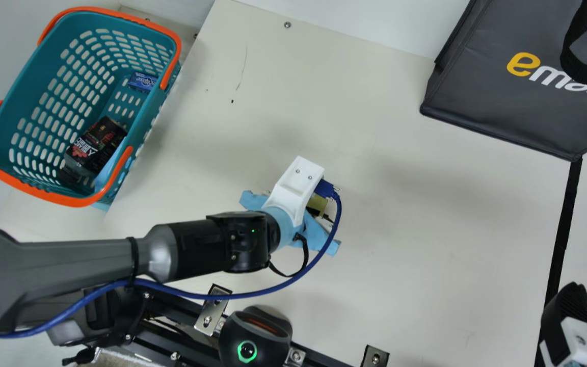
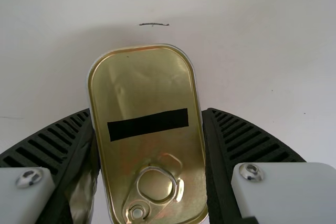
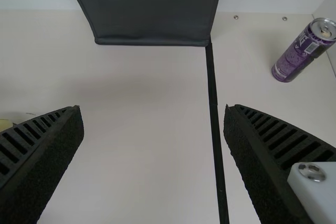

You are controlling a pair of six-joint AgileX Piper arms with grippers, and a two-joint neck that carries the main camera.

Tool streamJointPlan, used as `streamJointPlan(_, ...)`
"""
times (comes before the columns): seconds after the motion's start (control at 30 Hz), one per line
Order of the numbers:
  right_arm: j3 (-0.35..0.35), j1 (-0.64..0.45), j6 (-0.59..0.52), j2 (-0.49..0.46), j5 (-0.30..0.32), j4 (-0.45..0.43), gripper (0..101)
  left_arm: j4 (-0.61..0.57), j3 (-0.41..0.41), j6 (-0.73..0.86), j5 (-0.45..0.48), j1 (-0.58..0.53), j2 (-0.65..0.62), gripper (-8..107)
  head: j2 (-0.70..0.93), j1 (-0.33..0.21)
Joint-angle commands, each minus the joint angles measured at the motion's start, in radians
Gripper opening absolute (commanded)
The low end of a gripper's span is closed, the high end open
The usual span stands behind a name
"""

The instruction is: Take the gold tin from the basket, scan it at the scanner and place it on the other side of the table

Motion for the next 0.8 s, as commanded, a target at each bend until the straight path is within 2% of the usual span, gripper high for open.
streamJointPlan(0.0,0.0,0.0,0.0,0.0,0.0,0.0,95,0.0,0.002,0.0,0.002,-0.003,0.002,25,0.004,-0.029)
streamJointPlan(0.43,0.0,0.0,0.0,0.0,0.001,0.0,95,-0.027,0.012,0.026,-0.021,0.011,-0.037,69,0.004,-0.029)
streamJointPlan(0.63,0.0,0.0,0.0,0.0,0.001,0.0,95,-0.142,0.04,0.125,-0.063,0.049,-0.115,89,0.004,-0.029)
streamJointPlan(0.77,0.0,0.0,0.0,0.0,0.001,0.0,95,-0.262,0.056,0.239,-0.064,0.086,-0.188,90,0.004,-0.029)
